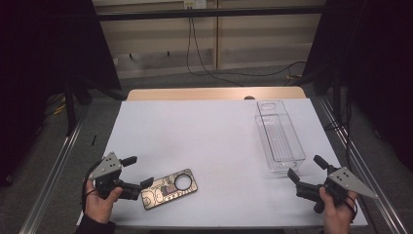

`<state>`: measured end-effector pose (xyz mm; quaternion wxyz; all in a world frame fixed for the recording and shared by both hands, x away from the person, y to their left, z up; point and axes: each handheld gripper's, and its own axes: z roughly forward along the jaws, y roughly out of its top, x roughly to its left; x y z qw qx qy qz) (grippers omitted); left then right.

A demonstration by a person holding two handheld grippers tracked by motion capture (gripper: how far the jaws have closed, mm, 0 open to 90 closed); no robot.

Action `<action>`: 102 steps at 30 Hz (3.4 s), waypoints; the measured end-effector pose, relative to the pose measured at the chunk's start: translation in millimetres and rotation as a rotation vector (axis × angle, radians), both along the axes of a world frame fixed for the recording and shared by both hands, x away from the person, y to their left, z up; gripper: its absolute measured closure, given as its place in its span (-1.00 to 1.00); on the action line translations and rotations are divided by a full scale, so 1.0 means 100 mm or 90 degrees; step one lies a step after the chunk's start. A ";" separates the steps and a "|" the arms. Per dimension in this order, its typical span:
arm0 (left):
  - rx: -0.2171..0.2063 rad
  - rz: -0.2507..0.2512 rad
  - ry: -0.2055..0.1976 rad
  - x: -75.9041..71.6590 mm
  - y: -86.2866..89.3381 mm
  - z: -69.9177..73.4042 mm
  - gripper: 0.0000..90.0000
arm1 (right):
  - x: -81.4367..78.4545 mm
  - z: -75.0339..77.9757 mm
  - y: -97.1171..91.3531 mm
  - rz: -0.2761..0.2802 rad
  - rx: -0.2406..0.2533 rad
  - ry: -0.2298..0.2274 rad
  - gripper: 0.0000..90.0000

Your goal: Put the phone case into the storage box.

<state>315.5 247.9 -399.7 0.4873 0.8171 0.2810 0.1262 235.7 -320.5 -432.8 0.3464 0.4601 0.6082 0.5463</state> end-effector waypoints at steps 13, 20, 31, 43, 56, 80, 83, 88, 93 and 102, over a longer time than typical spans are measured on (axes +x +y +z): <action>0.066 -0.067 0.029 -0.07 -0.20 -0.07 -0.90 | 0.00 0.00 0.00 -0.001 -0.002 0.001 -1.00; 0.096 -0.123 0.056 -0.03 -0.36 -0.13 -0.89 | 0.00 0.00 0.01 0.000 -0.002 0.003 -1.00; 0.155 -0.129 0.085 0.00 -0.52 -0.24 -0.89 | 0.00 0.00 0.01 0.000 -0.003 0.003 -1.00; 0.237 -0.126 0.115 0.06 -0.69 -0.33 -0.89 | 0.00 0.00 0.01 0.003 -0.004 0.001 -1.00; 0.287 -0.139 0.148 0.15 -0.75 -0.40 -0.86 | 0.00 0.00 0.01 0.002 -0.004 0.001 -1.00; 0.300 -0.134 0.160 0.14 -0.78 -0.41 -0.82 | 0.00 0.00 0.01 0.004 -0.004 0.002 -1.00; 0.313 -0.140 0.164 0.15 -0.79 -0.40 -0.80 | 0.00 0.00 0.02 0.004 -0.004 0.002 -1.00; 0.312 -0.136 0.166 0.14 -0.80 -0.39 -0.78 | 0.00 0.00 0.01 0.004 -0.004 0.002 -1.00; 0.313 -0.139 0.163 0.13 -0.80 -0.38 -0.73 | 0.01 0.00 0.02 0.007 -0.004 0.006 -1.00; 0.280 -0.118 0.160 0.11 -0.76 -0.39 -0.73 | 0.01 -0.01 0.02 0.007 -0.005 0.006 -1.00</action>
